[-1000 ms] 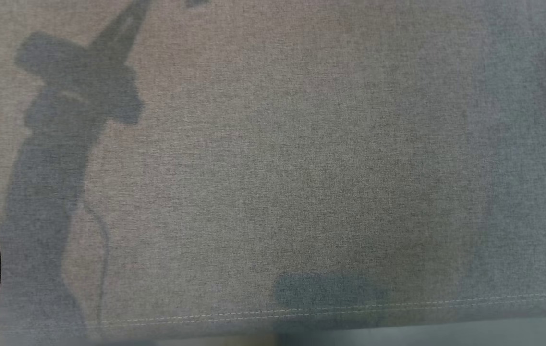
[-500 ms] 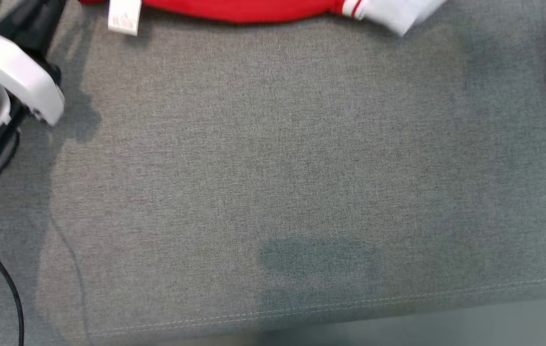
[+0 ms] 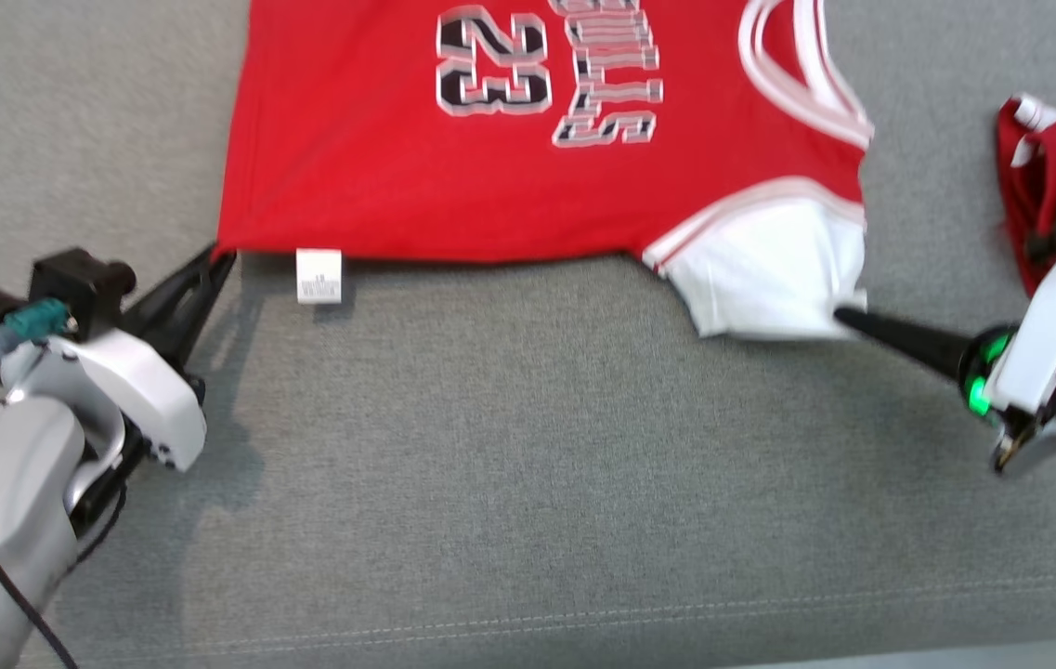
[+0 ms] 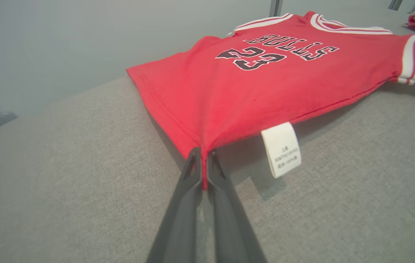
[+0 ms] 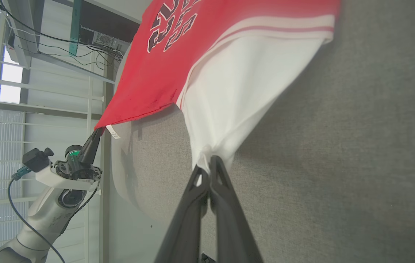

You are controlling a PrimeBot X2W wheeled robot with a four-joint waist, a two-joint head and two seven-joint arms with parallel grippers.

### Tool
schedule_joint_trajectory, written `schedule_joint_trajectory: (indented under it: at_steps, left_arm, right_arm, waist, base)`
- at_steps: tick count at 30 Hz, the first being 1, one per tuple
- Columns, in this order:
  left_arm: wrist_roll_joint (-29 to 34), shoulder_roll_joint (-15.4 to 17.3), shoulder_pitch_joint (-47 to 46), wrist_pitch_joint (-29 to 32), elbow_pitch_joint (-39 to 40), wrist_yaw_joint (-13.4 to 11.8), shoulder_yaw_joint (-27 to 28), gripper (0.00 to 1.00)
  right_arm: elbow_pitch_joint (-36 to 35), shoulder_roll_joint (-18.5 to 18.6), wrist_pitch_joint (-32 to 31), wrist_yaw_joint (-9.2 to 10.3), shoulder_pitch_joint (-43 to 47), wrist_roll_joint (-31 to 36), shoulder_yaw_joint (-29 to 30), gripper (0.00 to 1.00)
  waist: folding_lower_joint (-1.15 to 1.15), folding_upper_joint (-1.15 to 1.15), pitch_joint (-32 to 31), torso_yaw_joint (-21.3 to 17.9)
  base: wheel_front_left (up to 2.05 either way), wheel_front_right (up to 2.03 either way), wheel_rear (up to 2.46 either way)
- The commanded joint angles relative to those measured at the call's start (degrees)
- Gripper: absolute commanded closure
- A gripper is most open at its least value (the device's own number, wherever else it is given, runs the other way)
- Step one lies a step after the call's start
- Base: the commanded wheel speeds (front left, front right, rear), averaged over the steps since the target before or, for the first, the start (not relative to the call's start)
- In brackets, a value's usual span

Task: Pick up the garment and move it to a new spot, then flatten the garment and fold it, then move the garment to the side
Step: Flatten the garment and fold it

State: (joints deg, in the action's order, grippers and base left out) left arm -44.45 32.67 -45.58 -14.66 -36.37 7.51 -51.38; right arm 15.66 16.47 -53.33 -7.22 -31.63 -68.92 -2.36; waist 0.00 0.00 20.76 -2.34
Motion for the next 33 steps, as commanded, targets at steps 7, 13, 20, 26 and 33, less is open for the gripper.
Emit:
schedule_joint_trajectory:
  at_steps: [7, 13, 20, 26, 33]
  left_arm:
    - [5.1, 0.6, 8.0, -0.3, -1.1, -0.2, 7.3, 1.00]
    - [7.2, -1.7, 15.6, -0.3, -1.5, -0.2, 11.7, 1.00]
    - [8.5, -3.4, 20.5, -0.3, -1.7, -0.1, 14.5, 1.00]
    - [9.5, -4.2, 22.5, -0.3, -2.6, 0.0, 15.8, 1.00]
    - [9.5, -4.9, 22.6, -0.3, -4.6, 0.0, 14.3, 0.00]
  right_arm:
    - [-1.0, -0.1, 2.1, -0.26, 9.8, -0.6, -0.4, 1.00]
    - [-2.6, -0.6, 3.6, -0.26, 16.2, -1.3, -0.4, 1.00]
    - [-3.4, -1.4, 4.0, -0.26, 20.5, -2.6, -0.5, 1.00]
    - [-4.3, -1.3, 4.0, -0.26, 22.9, -2.2, -0.8, 1.00]
    - [-5.0, -1.6, 5.3, -0.26, 23.2, -0.6, -1.5, 0.00]
  waist:
    - [0.00, 0.00, -9.5, 2.1]
    - [0.00, 0.00, -12.9, 2.5]
    - [0.00, 0.00, -15.5, 2.8]
    - [0.00, 0.00, -16.4, 3.0]
    - [0.00, 0.00, -15.6, 3.0]
  base:
    - [0.00, 0.00, 0.00]
    - [0.00, 0.00, 0.00]
    - [0.00, 0.00, 0.00]
    - [0.00, 0.00, 0.00]
    - [0.00, 0.00, 0.00]
